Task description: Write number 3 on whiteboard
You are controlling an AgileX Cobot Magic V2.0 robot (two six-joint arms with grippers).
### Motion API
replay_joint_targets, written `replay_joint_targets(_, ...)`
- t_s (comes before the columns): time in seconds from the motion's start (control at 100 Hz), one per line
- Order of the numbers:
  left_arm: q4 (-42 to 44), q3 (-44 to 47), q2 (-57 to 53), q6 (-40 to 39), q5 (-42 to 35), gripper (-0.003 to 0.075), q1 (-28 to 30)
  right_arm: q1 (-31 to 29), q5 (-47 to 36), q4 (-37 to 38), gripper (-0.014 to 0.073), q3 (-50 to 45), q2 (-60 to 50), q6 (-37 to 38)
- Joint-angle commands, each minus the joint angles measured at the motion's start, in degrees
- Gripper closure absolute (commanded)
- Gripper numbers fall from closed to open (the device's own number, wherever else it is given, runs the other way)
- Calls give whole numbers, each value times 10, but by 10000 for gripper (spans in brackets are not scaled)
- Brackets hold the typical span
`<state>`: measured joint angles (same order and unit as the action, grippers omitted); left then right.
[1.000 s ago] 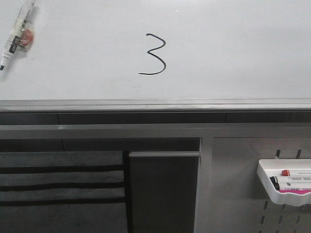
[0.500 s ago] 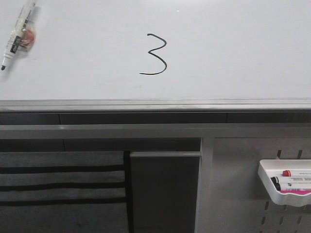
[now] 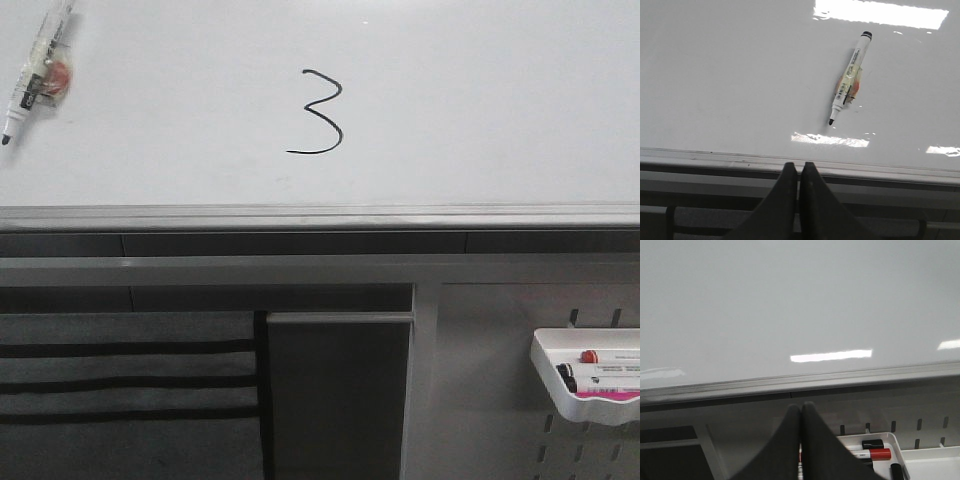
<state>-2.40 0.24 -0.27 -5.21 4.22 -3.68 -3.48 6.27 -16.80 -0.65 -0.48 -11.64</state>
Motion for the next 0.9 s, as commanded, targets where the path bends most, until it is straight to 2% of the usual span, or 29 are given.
replay_joint_targets(0.0, -4, 5, -15, -6, -42, 741, -6, 1, -42, 50, 662, -14, -9, 58)
replay_joint_targets(0.09, -4, 5, -15, -6, -42, 741, -6, 1, -42, 208, 662, -14, -9, 213)
replay_joint_targets(0.16, -4, 5, -15, -6, -42, 741, -6, 1, -43, 259, 662, -14, -9, 254)
replay_joint_targets(0.89, -4, 5, -15, -6, -42, 741, -6, 1, -46, 264, 662, -14, -9, 253)
